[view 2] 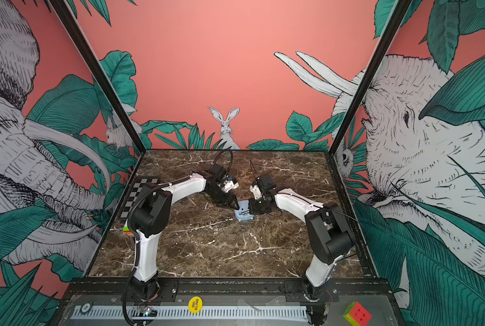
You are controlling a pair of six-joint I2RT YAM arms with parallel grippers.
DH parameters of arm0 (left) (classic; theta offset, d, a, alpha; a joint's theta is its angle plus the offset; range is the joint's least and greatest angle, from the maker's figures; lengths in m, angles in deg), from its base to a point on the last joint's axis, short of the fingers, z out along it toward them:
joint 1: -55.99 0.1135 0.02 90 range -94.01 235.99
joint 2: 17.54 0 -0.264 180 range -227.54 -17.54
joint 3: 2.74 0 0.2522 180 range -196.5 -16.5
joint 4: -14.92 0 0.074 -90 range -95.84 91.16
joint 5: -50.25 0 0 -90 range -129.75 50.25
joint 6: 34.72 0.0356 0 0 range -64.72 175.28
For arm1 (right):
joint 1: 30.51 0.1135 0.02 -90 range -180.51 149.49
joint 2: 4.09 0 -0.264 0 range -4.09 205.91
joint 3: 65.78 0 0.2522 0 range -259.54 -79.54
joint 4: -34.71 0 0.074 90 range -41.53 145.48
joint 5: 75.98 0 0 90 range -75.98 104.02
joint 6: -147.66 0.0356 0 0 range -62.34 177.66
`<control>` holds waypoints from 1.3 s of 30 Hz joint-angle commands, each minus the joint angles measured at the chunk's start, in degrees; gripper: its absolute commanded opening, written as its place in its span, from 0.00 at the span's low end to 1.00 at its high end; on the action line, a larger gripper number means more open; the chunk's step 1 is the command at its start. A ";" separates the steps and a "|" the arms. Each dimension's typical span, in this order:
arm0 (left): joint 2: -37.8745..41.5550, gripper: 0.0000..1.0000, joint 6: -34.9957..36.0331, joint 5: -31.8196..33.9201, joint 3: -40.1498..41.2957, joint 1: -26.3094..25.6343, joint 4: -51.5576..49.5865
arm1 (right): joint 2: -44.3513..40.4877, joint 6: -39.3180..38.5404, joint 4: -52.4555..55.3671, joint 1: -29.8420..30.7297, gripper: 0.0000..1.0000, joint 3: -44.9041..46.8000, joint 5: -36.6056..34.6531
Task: Insert the battery into the alarm
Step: Install the battery in the alarm.
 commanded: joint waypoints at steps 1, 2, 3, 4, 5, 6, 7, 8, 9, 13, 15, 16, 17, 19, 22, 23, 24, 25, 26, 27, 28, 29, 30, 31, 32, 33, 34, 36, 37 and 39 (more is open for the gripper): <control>-0.96 0.51 0.93 -3.75 -2.31 -0.21 -2.93 | 1.61 -0.26 0.72 0.95 0.06 -1.07 0.24; -1.42 0.49 1.07 -4.27 -2.61 -0.21 -3.15 | 1.84 -0.17 0.89 1.04 0.05 -1.09 0.29; -1.72 0.48 1.20 -4.48 -2.80 -0.21 -3.42 | 2.09 -0.02 0.66 1.18 0.05 -1.00 0.39; -1.95 0.47 1.26 -4.79 -2.99 -0.15 -3.51 | 2.31 0.15 0.62 1.30 0.05 -0.94 0.64; -2.30 0.46 1.28 -5.02 -3.12 -0.16 -3.60 | 2.62 0.34 0.47 1.34 0.04 -1.09 0.77; -2.60 0.44 1.40 -5.23 -3.37 -0.20 -3.77 | 3.01 0.47 0.32 1.54 0.04 -1.22 0.93; -2.79 0.43 1.48 -5.37 -3.50 -0.19 -3.94 | 3.31 0.53 0.45 1.63 0.04 -1.39 1.02; -3.04 0.42 1.58 -5.45 -3.75 -0.17 -4.18 | 3.56 0.75 0.22 1.71 0.04 -1.53 0.96; -3.15 0.41 1.62 -5.46 -3.85 -0.10 -4.23 | 3.67 0.99 -0.15 1.73 0.04 -1.61 1.09; -3.37 0.39 1.80 -5.53 -4.04 -0.19 -4.22 | 3.95 1.74 -1.07 1.82 0.03 -2.17 1.20; -3.83 0.38 1.91 -5.71 -4.40 -0.12 -4.49 | 4.91 2.27 -1.01 1.92 0.03 -2.91 1.76; -4.02 0.38 1.99 -5.73 -4.52 -0.12 -4.62 | 5.38 2.62 -1.15 2.05 0.03 -3.18 1.95; -4.16 0.37 1.94 -5.66 -4.65 -0.10 -4.79 | 5.93 3.04 -0.80 2.30 0.03 -3.57 1.67; -4.21 0.37 2.09 -5.63 -4.56 -0.12 -4.75 | 6.93 3.40 0.51 2.71 0.02 -4.10 0.91; -4.08 0.36 2.20 -5.24 -4.48 -0.12 -4.84 | 7.99 4.37 2.33 2.77 0.00 -4.20 0.08; -3.91 0.36 2.25 -5.20 -4.36 -0.12 -4.78 | 7.87 4.64 2.55 2.76 0.00 -4.08 -0.36; -3.65 0.36 2.25 -5.19 -4.26 -0.07 -4.60 | 7.75 4.91 2.90 2.76 0.00 -3.98 -1.04; -3.31 0.37 2.16 -5.17 -4.07 -0.03 -4.26 | 7.62 5.14 3.30 2.76 0.00 -4.00 -1.57; -2.87 0.37 2.16 -5.15 -3.64 -0.02 -3.70 | 7.63 5.35 3.75 2.76 0.00 -4.16 -2.20; -2.48 0.37 2.03 -5.11 -3.15 0.05 -3.01 | 7.79 5.83 4.13 2.76 0.00 -4.40 -2.43; -2.29 0.37 1.89 -5.02 -2.88 0.10 -2.55 | 8.10 6.10 4.10 2.71 0.00 -4.63 -2.39; -2.43 0.37 1.76 -5.10 -2.78 0.07 -2.38 | 8.48 6.39 3.88 2.76 0.00 -5.02 -2.06; -2.67 0.37 1.76 -5.09 -2.97 0.14 -2.53 | 8.94 6.94 3.45 2.87 0.00 -5.37 -1.69; -2.84 0.37 1.79 -5.31 -3.07 0.14 -2.64 | 9.20 7.58 2.76 2.96 0.00 -5.33 -1.22; -2.89 0.37 1.90 -5.46 -3.08 0.09 -2.64 | 9.55 8.34 1.76 3.02 0.00 -5.31 -0.63; -2.89 0.37 1.78 -5.38 -3.05 0.10 -2.64 | 9.76 9.05 1.10 3.26 0.00 -5.31 -0.29; -2.89 0.37 1.85 -5.28 -3.07 0.06 -2.64 | 10.19 9.58 0.54 3.36 0.00 -5.24 0.22; -2.89 0.37 1.78 -5.12 -2.99 0.13 -2.62 | 11.04 10.60 0.08 3.37 0.00 -5.26 1.18; -2.89 0.37 1.83 -5.03 -2.99 0.13 -2.72 | 11.16 10.55 0.22 3.43 0.00 -5.24 1.21; -2.50 0.37 1.90 -4.68 -2.82 0.15 -2.88 | 10.44 10.18 0.87 3.42 0.00 -4.97 -0.08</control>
